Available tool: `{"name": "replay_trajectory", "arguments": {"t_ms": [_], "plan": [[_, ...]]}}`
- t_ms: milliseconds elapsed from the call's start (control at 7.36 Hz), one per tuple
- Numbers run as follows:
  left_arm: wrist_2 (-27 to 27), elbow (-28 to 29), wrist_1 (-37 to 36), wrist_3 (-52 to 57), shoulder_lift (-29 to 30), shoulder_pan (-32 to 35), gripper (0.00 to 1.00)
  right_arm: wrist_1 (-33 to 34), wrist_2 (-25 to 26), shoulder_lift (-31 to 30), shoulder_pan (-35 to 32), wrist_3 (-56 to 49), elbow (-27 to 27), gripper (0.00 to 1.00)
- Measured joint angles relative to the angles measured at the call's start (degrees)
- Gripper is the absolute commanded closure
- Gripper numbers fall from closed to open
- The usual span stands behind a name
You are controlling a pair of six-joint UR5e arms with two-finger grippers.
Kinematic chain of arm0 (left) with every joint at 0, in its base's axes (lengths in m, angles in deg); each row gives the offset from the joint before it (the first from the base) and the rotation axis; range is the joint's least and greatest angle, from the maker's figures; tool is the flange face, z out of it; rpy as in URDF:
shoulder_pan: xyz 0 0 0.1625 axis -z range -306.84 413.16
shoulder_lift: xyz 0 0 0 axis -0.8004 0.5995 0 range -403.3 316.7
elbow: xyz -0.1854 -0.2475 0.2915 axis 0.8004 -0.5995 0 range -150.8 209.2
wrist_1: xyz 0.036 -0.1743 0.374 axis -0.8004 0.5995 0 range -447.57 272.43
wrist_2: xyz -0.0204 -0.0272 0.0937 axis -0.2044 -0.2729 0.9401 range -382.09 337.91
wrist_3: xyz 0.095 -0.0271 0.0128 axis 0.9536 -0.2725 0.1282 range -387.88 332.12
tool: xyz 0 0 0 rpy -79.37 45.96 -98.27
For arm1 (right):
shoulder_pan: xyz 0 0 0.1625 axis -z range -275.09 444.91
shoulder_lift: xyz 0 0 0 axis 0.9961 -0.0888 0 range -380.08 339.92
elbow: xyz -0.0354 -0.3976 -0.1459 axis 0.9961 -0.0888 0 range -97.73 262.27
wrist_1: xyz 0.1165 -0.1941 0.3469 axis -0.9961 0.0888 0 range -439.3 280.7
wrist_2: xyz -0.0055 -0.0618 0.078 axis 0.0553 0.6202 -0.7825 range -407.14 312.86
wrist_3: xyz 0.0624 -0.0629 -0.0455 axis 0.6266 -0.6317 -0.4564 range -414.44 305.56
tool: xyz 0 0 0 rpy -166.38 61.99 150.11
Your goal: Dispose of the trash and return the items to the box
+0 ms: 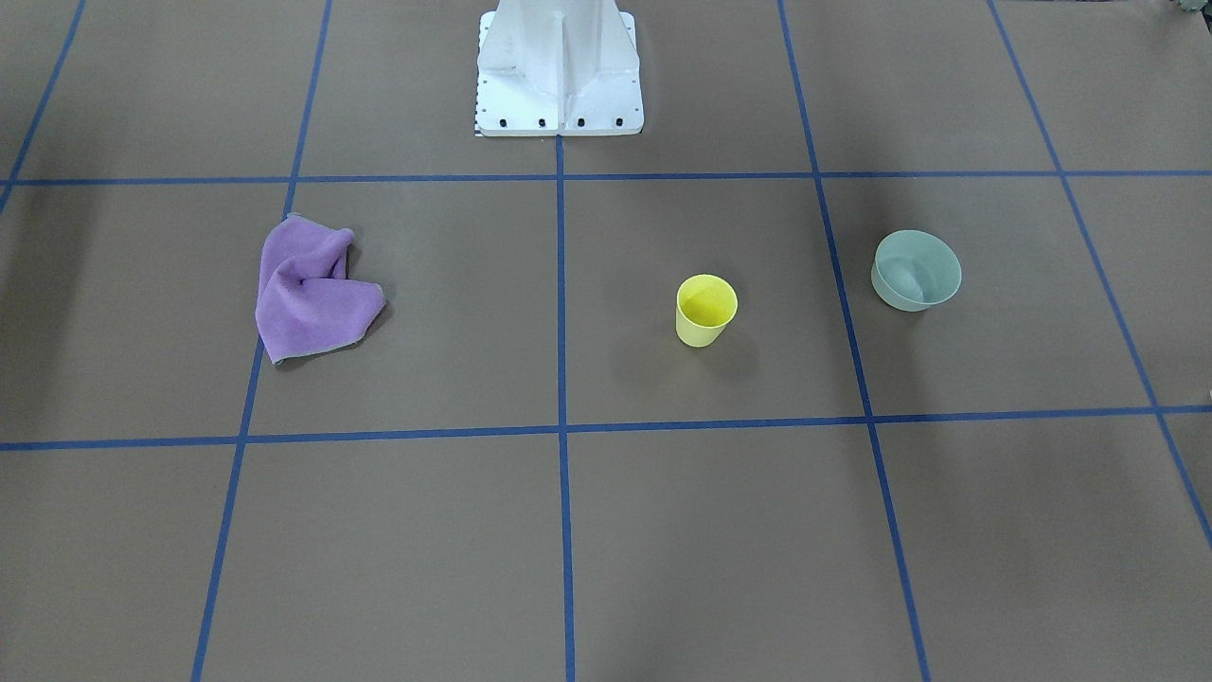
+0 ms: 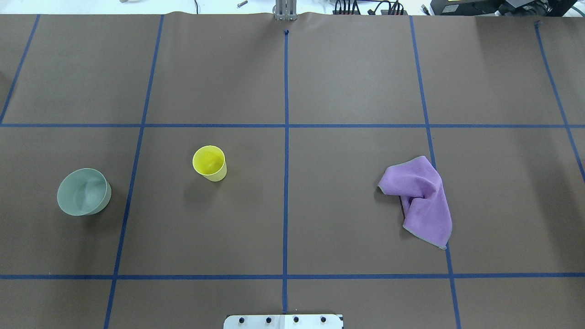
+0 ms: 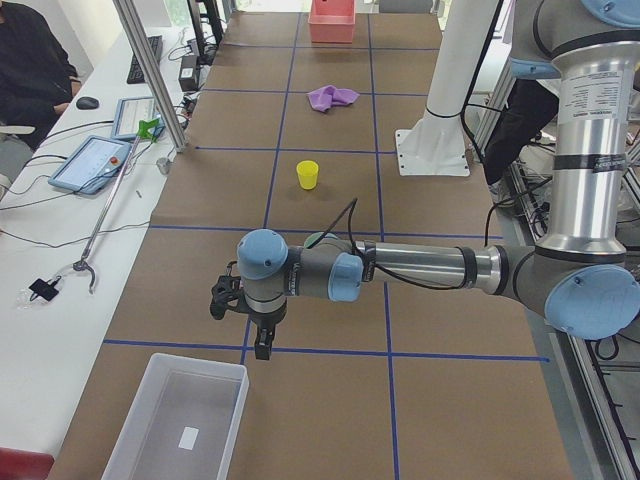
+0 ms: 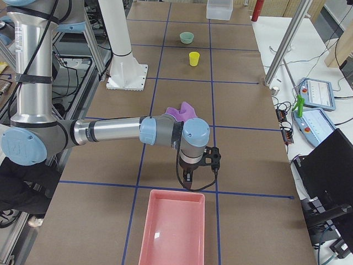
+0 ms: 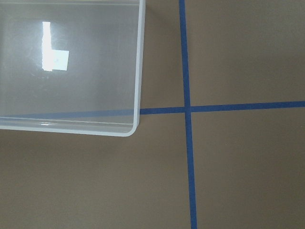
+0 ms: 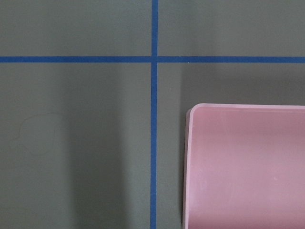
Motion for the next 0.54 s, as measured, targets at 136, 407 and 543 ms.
{"name": "replay_trajectory", "arguments": {"t_ms": [136,407,543], "plan": [[0.14,-0.03,0.00,0.00,0.00,0.00,0.02,0.00,-0.04,0.01,-0.01,0.02,0.02,0.00],[0.43,-0.25,0.03,0.00,0.02,-0.02,0.02,0.00,-0.06,0.01,-0.03,0.02,0.05,0.00],[0.42,-0.55,0.10,0.00,0.22,-0.11,0.02,0.00,-0.07,0.02,-0.03,0.02,0.08,0.00]]}}
